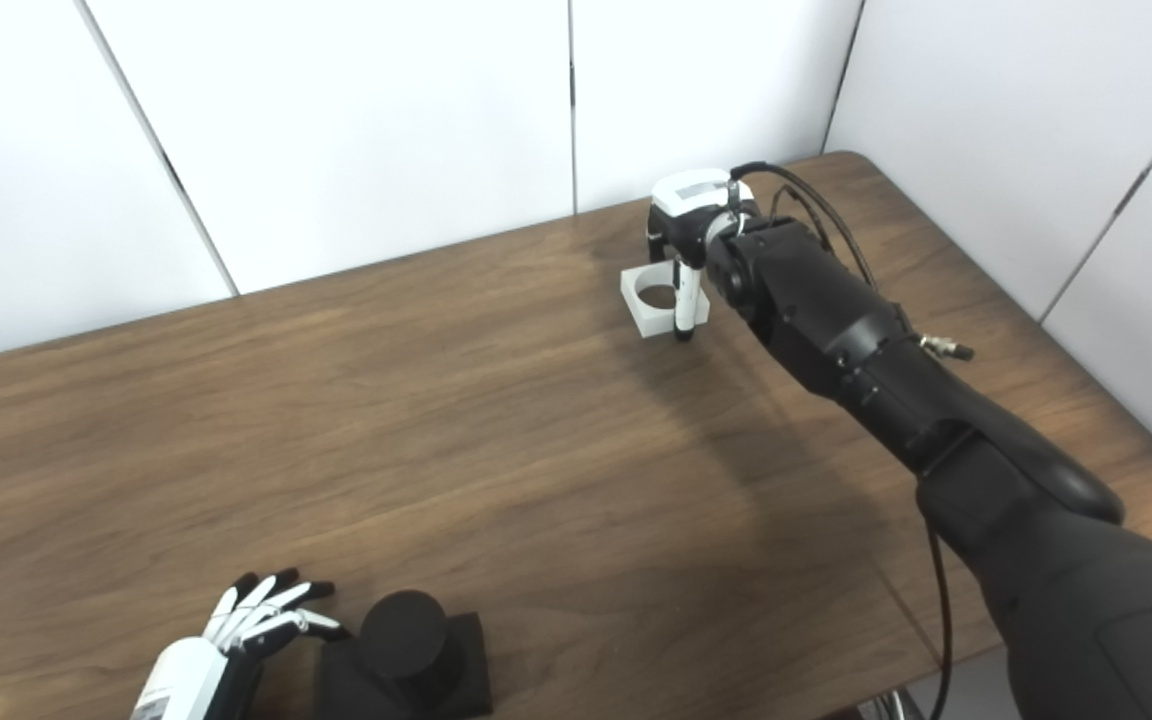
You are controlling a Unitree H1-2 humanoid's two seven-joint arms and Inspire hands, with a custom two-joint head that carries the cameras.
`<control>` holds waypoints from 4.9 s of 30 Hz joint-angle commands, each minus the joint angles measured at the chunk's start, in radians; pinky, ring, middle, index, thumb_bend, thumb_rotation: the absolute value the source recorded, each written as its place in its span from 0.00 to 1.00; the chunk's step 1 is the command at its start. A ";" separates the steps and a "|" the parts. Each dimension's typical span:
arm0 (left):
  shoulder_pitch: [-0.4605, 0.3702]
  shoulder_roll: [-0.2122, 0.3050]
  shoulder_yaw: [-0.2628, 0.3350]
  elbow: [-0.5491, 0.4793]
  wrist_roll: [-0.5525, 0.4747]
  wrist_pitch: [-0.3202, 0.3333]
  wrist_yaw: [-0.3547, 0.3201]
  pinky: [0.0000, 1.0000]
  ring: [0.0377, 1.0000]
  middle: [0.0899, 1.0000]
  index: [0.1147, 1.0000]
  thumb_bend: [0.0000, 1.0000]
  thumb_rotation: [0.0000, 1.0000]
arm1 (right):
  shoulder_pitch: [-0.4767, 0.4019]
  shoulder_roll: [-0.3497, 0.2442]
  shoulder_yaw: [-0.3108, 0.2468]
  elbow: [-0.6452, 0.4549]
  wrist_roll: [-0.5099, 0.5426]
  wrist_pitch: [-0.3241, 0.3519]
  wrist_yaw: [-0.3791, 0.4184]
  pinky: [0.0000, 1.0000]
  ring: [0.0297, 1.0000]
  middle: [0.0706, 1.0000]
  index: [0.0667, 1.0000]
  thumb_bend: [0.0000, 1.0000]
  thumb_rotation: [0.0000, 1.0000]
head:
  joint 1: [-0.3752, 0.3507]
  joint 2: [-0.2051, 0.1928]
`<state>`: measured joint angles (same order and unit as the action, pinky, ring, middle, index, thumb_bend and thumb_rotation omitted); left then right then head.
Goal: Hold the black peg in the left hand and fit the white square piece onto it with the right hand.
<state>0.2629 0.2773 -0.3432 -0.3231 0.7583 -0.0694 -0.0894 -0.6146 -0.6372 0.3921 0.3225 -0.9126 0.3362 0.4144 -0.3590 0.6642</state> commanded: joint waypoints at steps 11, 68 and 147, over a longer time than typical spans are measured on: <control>0.011 0.004 -0.002 0.026 0.034 0.028 -0.028 1.00 0.92 0.81 0.42 0.52 0.05 | -0.013 -0.016 -0.026 0.010 0.001 -0.034 -0.090 0.76 0.84 0.74 0.45 0.52 0.13 | 0.014 -0.006; -0.060 -0.081 -0.022 -0.059 0.102 0.163 -0.157 1.00 0.92 0.81 0.42 0.52 0.05 | 0.040 0.287 0.031 -1.258 -0.008 -0.021 0.854 0.81 0.86 0.74 0.44 0.52 0.13 | 0.275 0.253; -0.069 -0.120 -0.040 -0.095 0.128 0.186 -0.168 1.00 0.92 0.80 0.42 0.52 0.05 | 0.201 0.312 0.026 -1.106 -0.042 -0.271 0.742 0.83 0.87 0.73 0.44 0.52 0.13 | 0.278 0.251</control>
<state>0.1976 0.1595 -0.3788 -0.3970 0.8812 0.1095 -0.2458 -0.3946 -0.3320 0.4299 -0.7683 -0.9627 0.0818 1.1673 -0.0798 0.9142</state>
